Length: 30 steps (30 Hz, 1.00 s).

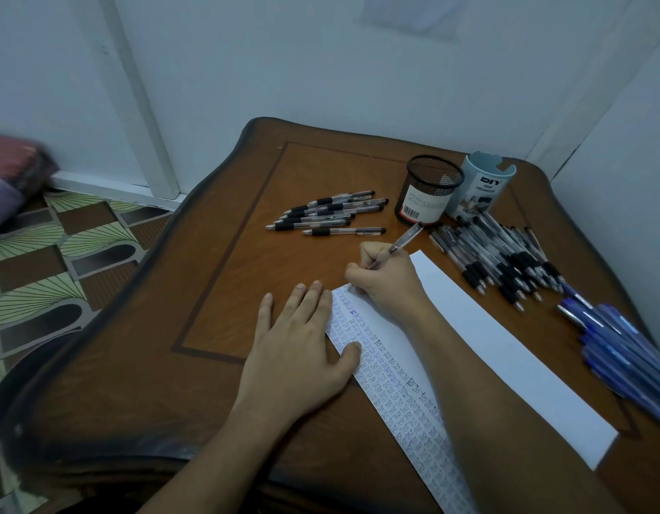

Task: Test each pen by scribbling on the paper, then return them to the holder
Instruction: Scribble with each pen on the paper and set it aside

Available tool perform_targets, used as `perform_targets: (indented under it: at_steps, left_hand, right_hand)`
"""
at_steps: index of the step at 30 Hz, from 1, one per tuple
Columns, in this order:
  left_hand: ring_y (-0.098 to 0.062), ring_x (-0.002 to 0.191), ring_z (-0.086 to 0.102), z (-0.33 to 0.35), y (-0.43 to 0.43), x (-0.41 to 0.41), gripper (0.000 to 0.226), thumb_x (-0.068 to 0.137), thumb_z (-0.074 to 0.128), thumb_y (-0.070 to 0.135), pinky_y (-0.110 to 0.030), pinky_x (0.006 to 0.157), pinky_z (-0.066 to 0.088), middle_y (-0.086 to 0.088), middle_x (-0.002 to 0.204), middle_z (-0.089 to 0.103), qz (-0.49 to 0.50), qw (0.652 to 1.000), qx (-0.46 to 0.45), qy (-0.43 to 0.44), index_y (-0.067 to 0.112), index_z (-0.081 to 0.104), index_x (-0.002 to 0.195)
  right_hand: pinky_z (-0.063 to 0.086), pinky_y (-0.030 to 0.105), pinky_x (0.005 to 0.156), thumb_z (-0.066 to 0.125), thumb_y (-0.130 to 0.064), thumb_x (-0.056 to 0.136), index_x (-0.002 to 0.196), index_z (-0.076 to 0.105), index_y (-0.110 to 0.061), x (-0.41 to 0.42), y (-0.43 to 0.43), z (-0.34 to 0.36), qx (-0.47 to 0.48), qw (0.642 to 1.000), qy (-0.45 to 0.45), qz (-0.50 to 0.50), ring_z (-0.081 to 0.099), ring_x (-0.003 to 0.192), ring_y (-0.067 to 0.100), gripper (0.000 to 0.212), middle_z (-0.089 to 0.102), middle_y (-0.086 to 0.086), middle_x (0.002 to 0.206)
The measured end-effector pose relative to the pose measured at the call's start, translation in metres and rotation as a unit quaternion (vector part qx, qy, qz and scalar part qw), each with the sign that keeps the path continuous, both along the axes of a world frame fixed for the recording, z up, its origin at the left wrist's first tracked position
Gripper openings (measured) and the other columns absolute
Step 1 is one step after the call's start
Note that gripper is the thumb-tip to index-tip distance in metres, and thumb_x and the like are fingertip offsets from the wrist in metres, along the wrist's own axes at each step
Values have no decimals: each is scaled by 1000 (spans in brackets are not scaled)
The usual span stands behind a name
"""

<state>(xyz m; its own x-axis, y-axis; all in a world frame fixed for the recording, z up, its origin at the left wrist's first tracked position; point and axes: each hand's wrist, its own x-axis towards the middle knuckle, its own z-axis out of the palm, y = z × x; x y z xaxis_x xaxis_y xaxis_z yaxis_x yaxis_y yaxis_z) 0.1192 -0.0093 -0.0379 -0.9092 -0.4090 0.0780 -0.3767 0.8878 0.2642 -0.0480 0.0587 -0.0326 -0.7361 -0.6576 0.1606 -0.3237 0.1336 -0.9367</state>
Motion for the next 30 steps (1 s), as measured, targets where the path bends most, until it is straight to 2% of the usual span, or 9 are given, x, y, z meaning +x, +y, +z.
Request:
perform_targets:
  at_steps: [4, 8, 13, 17, 19, 22, 25, 27, 30]
  left_hand:
    - [-9, 150, -1, 0, 0, 0, 84, 84, 14, 69, -43, 119, -9, 8, 164, 6, -2, 1000, -3, -6, 26, 14, 157]
    - [-9, 150, -1, 0, 0, 0, 85, 84, 13, 69, -44, 119, -9, 8, 165, 6, -2, 1000, -8, -7, 26, 13, 157]
    - [-9, 150, 0, 0, 1, 0, 86, 83, 12, 69, -43, 119, -8, 8, 165, 7, 0, 1000, -6, -4, 26, 14, 157]
    - [-9, 150, 0, 0, 0, 0, 88, 81, 9, 70, -43, 119, -9, 8, 165, 6, 0, 1000, -2, -5, 26, 14, 157]
    - [-9, 150, -1, 0, 0, 1, 88, 81, 9, 70, -43, 119, -10, 8, 165, 6, 0, 1000, -5, -6, 26, 13, 157]
    - [-8, 150, -1, 1, 0, 1, 89, 80, 6, 70, -43, 119, -10, 8, 165, 6, 1, 1000, -4, -3, 26, 13, 157]
    - [-8, 150, -3, 1, 0, 1, 86, 83, 11, 69, -43, 119, -11, 8, 165, 4, 0, 1000, -2, -4, 26, 11, 157]
    - [-8, 150, -2, 1, 0, 1, 86, 83, 13, 69, -43, 119, -11, 8, 165, 5, 1, 1000, 2, -1, 25, 13, 157]
    - [-9, 150, -1, 1, 0, 1, 84, 85, 16, 69, -42, 118, -11, 8, 165, 6, 1, 1000, 1, -1, 26, 14, 157]
  right_hand:
    - [38, 32, 56, 65, 2, 83, 54, 35, -20, -2, 0, -1, -9, 1000, -15, 6, 41, 50, 12, 47, 32, -2, 51]
    - [38, 21, 49, 64, 4, 84, 54, 34, -18, -3, 1, 0, -17, 1000, -7, -7, 36, 49, 7, 48, 32, -8, 49]
    - [39, 28, 53, 65, 3, 81, 51, 35, -24, -5, 0, -3, -8, 1000, -21, 0, 40, 50, 13, 50, 32, -6, 49]
    - [48, 38, 60, 66, -1, 84, 50, 38, -25, -7, -1, -5, -1, 1000, -15, 0, 48, 49, 14, 50, 38, -5, 48]
    - [44, 34, 56, 65, 0, 85, 52, 38, -25, -6, -1, -4, 1, 1000, -5, -10, 48, 48, 13, 50, 39, -6, 48]
    - [45, 29, 52, 61, 1, 91, 59, 43, -17, -11, 1, 2, -53, 993, -96, -53, 52, 47, 10, 40, 48, -4, 49]
    - [41, 27, 54, 53, -13, 100, 63, 50, -15, -14, 3, 12, -87, 972, -195, -97, 50, 50, 11, 37, 51, 0, 53]
    - [33, 28, 51, 48, -28, 105, 64, 51, -17, -14, 5, 14, -131, 955, -249, -95, 43, 48, 14, 42, 45, 2, 49]
    - [26, 24, 46, 34, -52, 103, 96, 58, -17, -13, 7, 13, -136, 953, -257, -81, 37, 43, 14, 43, 41, 0, 45]
